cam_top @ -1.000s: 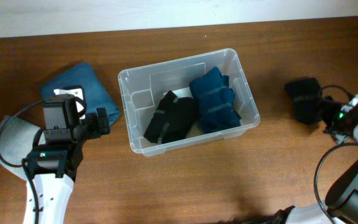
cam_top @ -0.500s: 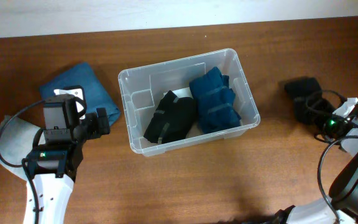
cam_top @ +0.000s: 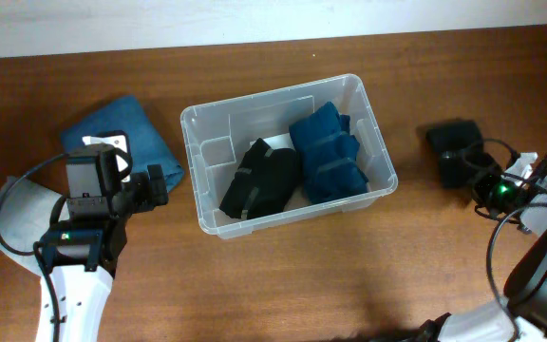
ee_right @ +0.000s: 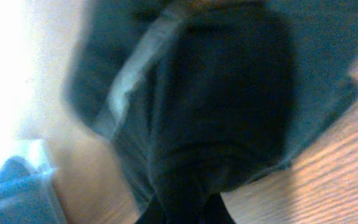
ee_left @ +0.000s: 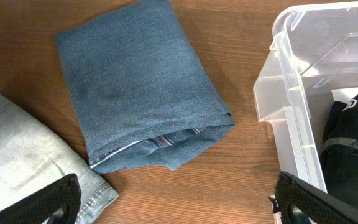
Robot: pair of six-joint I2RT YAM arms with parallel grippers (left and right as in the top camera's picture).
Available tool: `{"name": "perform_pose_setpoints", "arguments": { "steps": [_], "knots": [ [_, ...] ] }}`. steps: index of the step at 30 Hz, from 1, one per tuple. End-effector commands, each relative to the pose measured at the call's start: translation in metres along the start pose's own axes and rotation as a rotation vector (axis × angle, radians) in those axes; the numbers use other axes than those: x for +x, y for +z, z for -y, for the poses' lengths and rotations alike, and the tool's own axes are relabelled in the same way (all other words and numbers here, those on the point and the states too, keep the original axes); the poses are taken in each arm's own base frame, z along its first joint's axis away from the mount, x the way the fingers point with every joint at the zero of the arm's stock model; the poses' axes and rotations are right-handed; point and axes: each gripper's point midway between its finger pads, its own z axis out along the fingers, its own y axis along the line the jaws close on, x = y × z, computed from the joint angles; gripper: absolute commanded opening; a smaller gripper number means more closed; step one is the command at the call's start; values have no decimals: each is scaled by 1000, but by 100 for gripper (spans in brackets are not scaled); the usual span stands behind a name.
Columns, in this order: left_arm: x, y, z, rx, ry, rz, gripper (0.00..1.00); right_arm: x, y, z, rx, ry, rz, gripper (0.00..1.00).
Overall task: Pack container
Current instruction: 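Grasp the second black garment on the table with the right gripper, then place the second black garment onto the black pile in the bin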
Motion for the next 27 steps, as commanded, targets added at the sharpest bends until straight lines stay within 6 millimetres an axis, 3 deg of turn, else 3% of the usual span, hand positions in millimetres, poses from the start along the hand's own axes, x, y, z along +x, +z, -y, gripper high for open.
{"name": "perform_pose_setpoints", "arguments": {
  "steps": [1, 4, 7, 10, 12, 13, 18, 24, 27],
  "knots": [
    [-8, -3, -1, -8, -9, 19, 99, -46, -56, -86, -143, -187, 140, 4],
    [-8, -3, -1, -8, -9, 19, 99, -56, -99, -143, -192, -308, 211, 4],
    [-8, -3, -1, -8, -9, 19, 99, -51, -143, -208, -259, -464, 266, 4],
    [-8, -3, -1, -8, -9, 19, 99, -26, -168, -265, -342, -579, 262, 4],
    [-8, -3, -1, -8, -9, 19, 99, -2, -171, -294, -399, -639, 220, 4],
    [-8, -3, -1, -8, -9, 19, 99, 24, -166, -314, -447, -682, 160, 4],
    [-8, -3, -1, -8, -9, 19, 99, 117, -123, -349, -515, -785, -96, 4],
    [-8, -3, -1, -8, -9, 19, 99, 226, -60, -364, -537, -939, -363, 4],
    [-8, -3, -1, -8, -9, 19, 99, 264, -32, -367, -554, -979, -444, 4]
  ]
}}
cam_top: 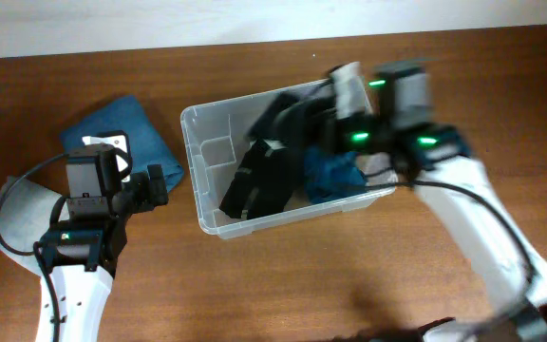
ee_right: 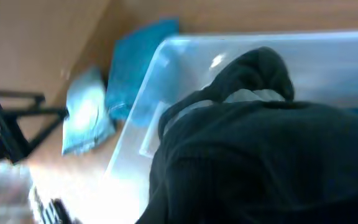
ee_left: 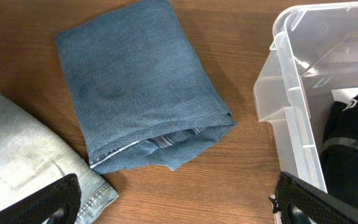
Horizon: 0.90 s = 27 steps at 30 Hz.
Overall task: Pack container
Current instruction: 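Place the second black garment onto the black pile in the bin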
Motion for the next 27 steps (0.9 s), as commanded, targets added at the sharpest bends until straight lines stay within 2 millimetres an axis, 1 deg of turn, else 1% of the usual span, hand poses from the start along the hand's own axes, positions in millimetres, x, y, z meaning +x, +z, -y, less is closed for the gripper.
{"name": "perform_pose_setpoints", "arguments": {
  "steps": [1, 4, 5, 6, 7, 8, 9, 11, 13, 14, 16, 18, 20, 21, 22, 24, 26, 27],
  "knots": [
    [-8, -3, -1, -8, -9, 19, 99, 21, 50, -9, -37, -60, -80, 4],
    [-7, -3, -1, -8, -9, 15, 99, 39, 83, -4, -53, -61, -135, 4],
    [-7, -3, -1, -8, -9, 15, 99, 47, 95, -1, -55, -56, -160, 9],
    [-7, -3, -1, -8, -9, 15, 99, 55, 106, 5, -52, -47, -182, 30],
    [-7, -3, -1, -8, -9, 15, 99, 60, 114, 10, -48, -41, -196, 61],
    [-7, -3, -1, -8, -9, 15, 99, 66, 121, 16, -40, -32, -212, 83],
    [-7, -3, -1, -8, -8, 14, 99, 74, 128, 24, -33, -15, -235, 99],
    [-6, -3, -1, -9, -8, 12, 100, 77, 127, 26, -28, -15, -247, 98],
    [-5, -3, -1, -9, -8, 9, 99, 70, 119, 23, -6, -48, -238, 98],
    [-5, -3, -1, -9, -8, 9, 100, 63, 110, 23, 34, -63, -226, 99],
    [-5, -3, -1, -9, -8, 8, 99, 41, 86, 22, 129, -116, -196, 99],
    [-5, -3, -1, -9, -8, 9, 99, 13, 51, 28, 282, -135, -144, 99],
    [-5, -3, -1, -9, -8, 8, 99, -19, -1, 43, 479, -122, -61, 99],
    [-5, -3, -1, -9, -8, 9, 99, -31, -25, 50, 557, -95, -19, 98],
    [-5, -3, -1, -9, -8, 9, 99, -43, -53, 58, 639, -62, 31, 98],
    [-5, -3, -1, -9, -8, 8, 100, -56, -104, 75, 748, -1, 103, 98],
    [-5, -3, -1, -9, -8, 8, 100, -54, -141, 95, 809, 76, 136, 99],
    [-5, -3, -1, -9, -8, 9, 99, -48, -156, 108, 839, 122, 130, 99]
  ]
}}
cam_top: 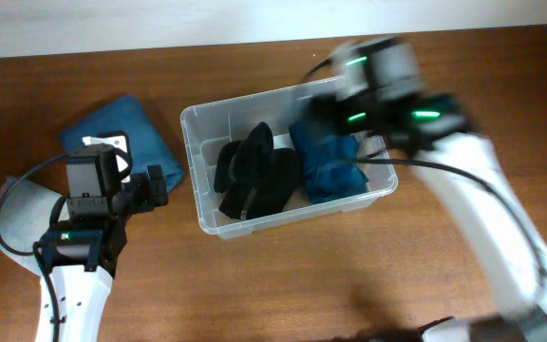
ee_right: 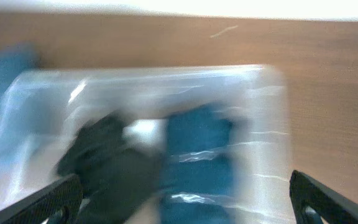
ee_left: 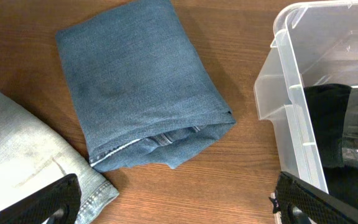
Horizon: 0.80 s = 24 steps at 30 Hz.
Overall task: Pack container
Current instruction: 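Place the second black garment onto the black pile in the bin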
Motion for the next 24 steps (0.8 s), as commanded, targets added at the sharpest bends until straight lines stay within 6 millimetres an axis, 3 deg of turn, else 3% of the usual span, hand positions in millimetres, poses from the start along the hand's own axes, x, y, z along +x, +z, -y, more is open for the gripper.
{"name": "perform_pose_setpoints", "arguments": {
  "steps": [1, 4, 6, 10, 15, 17, 21, 24],
  "knots": [
    [-7, -3, -1, -8, -9, 16, 99, 6, -31, 93, 254, 164, 2, 98],
    [-7, -3, -1, -8, -9, 16, 99, 36, -25, 126, 264, 238, -111, 98],
    [-7, -3, -1, -8, -9, 16, 99, 58, -14, 138, 251, 264, -192, 76],
    [-6, -3, -1, -8, -9, 15, 99, 103, 16, 153, 258, 312, -336, 22],
    [-5, -3, -1, -9, -8, 11, 99, 150, 52, 156, 243, 321, -471, 20],
    [-5, -3, -1, -9, -8, 11, 99, 164, 65, 141, 133, 268, -520, 18],
    [-5, -3, -1, -9, -8, 11, 99, 169, 71, 108, -106, 172, -534, 18],
    [-5, -3, -1, -9, -8, 10, 99, 165, 67, 97, -180, 141, -513, 17]
  ]
}}
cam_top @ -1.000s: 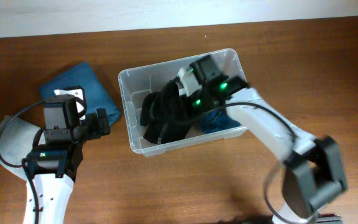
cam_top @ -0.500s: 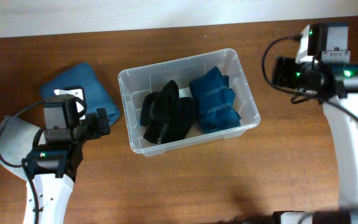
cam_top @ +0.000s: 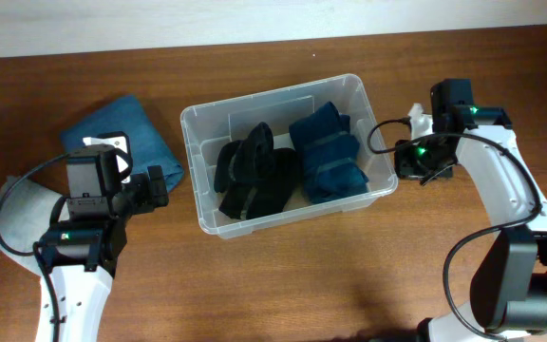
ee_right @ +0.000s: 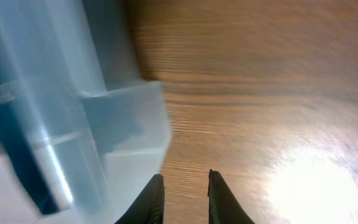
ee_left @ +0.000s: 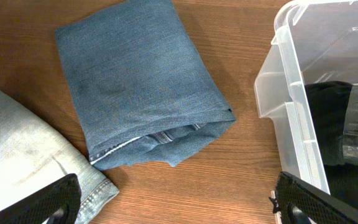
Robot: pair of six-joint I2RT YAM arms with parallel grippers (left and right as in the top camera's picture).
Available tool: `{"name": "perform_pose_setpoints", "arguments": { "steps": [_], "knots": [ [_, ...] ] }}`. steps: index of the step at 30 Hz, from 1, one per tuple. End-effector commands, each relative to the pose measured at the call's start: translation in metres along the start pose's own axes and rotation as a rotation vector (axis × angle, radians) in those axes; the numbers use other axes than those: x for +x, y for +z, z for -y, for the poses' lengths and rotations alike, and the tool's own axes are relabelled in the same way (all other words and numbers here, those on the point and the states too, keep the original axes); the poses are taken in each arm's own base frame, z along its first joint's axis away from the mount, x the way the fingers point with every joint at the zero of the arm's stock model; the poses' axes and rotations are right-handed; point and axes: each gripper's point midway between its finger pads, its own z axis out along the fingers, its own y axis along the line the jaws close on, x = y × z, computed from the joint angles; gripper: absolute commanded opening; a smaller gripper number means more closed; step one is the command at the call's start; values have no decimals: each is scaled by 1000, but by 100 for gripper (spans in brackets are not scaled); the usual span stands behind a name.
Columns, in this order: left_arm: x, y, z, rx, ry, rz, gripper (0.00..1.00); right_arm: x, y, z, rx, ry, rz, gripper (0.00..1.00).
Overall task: Pack container
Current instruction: 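Place the second black garment onto the black pile in the bin, then grasp the light-wash jeans with the left gripper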
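The clear plastic container (cam_top: 194, 123) stands mid-table. Inside lie two black garments (cam_top: 254, 176) on the left and a folded dark blue one (cam_top: 329, 157) on the right. My right gripper (cam_top: 416, 163) hangs low just off the container's right wall (ee_right: 123, 124). Its fingers (ee_right: 156, 199) are drawn close with only a slit of bare table between them and hold nothing. My left gripper (ee_left: 179, 208) stands wide open over the wood. It lies between the container (ee_left: 291, 118) and folded blue jeans (ee_left: 135, 87).
A pale grey-blue denim garment (ee_left: 23, 149) lies at the far left, partly under the left arm (cam_top: 84, 237). The folded blue jeans (cam_top: 112, 119) sit left of the container. Bare wood shows right of the container, around the right gripper.
My right gripper was wide open above the container's back right. It is now low beside the right wall with fingers drawn close. The left arm has not moved.
My right gripper was shut on a black garment on the table right of the container. Then it held that garment over the container. Then the garment lay inside at the left and the gripper was open. Now the gripper is outside again, empty.
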Motion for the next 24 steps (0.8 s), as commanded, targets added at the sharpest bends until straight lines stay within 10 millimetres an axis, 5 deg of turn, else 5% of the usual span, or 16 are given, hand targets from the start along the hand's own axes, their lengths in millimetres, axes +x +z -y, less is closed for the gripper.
{"name": "perform_pose_setpoints", "arguments": {
  "steps": [1, 5, 10, 13, 19, 22, 24],
  "knots": [
    [-7, -3, -1, -9, -9, 16, 99, 1, -7, -31, -175, -133, 23, 16],
    [-6, -3, -1, -9, -8, 13, 99, 7, -11, -50, -289, -182, 14, 16],
    [-6, -3, -1, -9, -8, 13, 99, 14, -12, -51, -294, -171, -13, 16],
    [-6, -3, -1, -9, -8, 14, 99, 9, -10, -38, -236, -135, -2, 43],
    [-7, -3, -8, -46, -9, 17, 99, 2, -20, 34, 66, 110, 13, 72],
    [-12, -7, -10, -56, 4, 32, 99, 3, -27, 47, 67, 156, 19, 99],
    [-21, -14, -13, -60, 7, 53, 99, 5, -29, 53, 65, 178, 17, 99]
  ]
}}
